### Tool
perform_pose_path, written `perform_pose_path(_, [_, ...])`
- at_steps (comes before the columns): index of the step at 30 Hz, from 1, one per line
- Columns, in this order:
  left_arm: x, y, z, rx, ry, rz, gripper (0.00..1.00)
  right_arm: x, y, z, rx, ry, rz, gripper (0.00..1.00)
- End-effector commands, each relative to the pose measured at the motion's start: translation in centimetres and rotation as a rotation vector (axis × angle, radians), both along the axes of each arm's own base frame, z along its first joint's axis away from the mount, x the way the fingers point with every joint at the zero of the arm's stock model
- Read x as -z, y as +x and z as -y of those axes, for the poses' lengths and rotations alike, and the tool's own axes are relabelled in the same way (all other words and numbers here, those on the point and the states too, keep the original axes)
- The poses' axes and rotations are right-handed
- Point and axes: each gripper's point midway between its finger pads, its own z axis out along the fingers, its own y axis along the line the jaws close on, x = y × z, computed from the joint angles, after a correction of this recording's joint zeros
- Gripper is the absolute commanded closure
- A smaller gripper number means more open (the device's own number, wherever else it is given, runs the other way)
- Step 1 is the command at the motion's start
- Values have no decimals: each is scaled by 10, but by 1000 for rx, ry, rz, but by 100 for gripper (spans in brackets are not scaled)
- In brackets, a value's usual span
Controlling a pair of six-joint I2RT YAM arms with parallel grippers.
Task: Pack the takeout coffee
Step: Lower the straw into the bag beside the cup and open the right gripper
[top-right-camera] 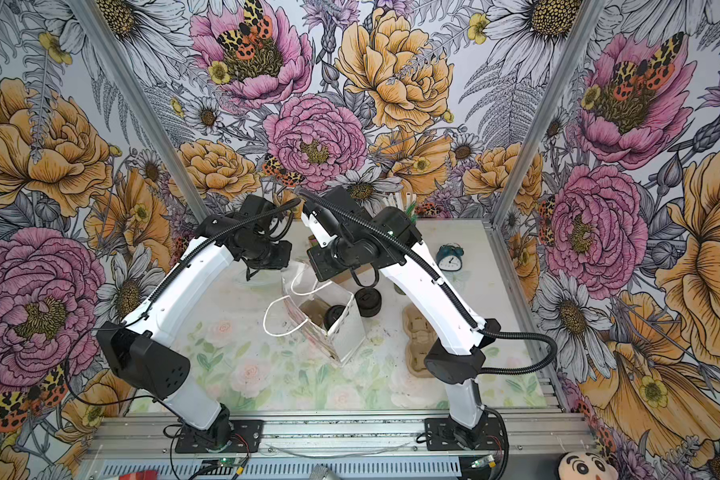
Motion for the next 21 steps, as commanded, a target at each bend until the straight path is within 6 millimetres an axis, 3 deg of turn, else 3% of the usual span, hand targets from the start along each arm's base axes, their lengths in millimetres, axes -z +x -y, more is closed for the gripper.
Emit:
perform_pose_path(1, [-3, -7, -1, 7, 17, 6, 100, 1, 12, -8, 5, -25, 68, 100])
perform_pose_path(6, [-4, -7, -2, 7, 19, 10, 100, 15, 16, -19, -12, -45, 53, 92])
perform_pose_path(10, [-4, -8, -3, 3, 20, 13, 100, 26, 16, -32, -31, -33, 15, 78])
perform_pose_path(14, [-6, -8, -4, -4, 20, 18, 100, 31, 15, -43, -41, -7, -17, 56])
perform_pose_path(21, [-10, -12, -16, -37, 26, 31, 100, -7, 27, -34, 13, 83, 71, 43])
